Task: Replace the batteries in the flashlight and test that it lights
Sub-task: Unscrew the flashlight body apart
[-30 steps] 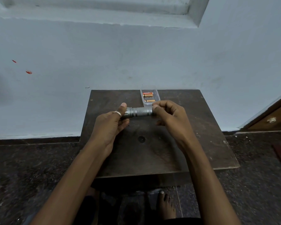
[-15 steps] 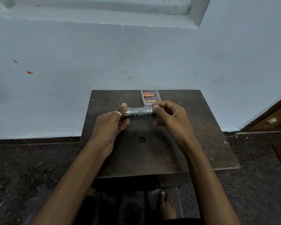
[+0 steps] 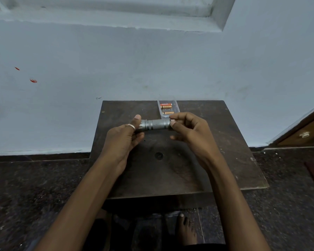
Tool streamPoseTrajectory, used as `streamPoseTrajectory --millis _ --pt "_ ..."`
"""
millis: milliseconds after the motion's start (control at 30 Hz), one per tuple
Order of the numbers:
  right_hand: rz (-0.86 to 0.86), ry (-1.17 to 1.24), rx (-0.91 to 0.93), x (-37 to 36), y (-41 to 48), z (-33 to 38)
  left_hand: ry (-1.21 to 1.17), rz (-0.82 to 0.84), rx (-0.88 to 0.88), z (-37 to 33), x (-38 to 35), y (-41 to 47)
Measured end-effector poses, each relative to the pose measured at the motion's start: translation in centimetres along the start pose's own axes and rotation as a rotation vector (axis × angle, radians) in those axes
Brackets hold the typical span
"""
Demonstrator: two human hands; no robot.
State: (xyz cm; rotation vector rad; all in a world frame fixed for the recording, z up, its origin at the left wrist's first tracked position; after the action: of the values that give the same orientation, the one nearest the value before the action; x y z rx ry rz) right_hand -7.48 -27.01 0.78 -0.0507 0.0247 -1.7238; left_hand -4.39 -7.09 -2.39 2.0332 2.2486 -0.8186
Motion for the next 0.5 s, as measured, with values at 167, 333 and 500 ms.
streamPoseTrajectory --millis 167,333,500 --pt "-0.035 -0.183 -0.04 0.13 0.02 -0.64 0.006 0.014 -0.003 0.16 -0.37 -0.12" --pt "0.003 -0.039 0.011 0.13 0.16 -0.27 0.0 0.008 0.003 0.09 -0.15 -0.08" --pt "0.055 -0.104 0.079 0.28 0.09 0.28 -0.005 -0.002 0.001 0.08 0.04 -0.04"
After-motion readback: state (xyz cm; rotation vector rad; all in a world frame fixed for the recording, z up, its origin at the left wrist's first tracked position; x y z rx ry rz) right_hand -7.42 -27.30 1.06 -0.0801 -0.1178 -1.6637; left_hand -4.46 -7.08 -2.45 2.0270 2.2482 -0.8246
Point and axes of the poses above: each hand's wrist, its own y-axis towards the middle knuckle, its own x-axis out of the back of the hand, z = x × y, the point moved 5 cm from there along y, towards the middle knuckle, and after that the axes turned 1 degree about -x, right-handed, at the moved point
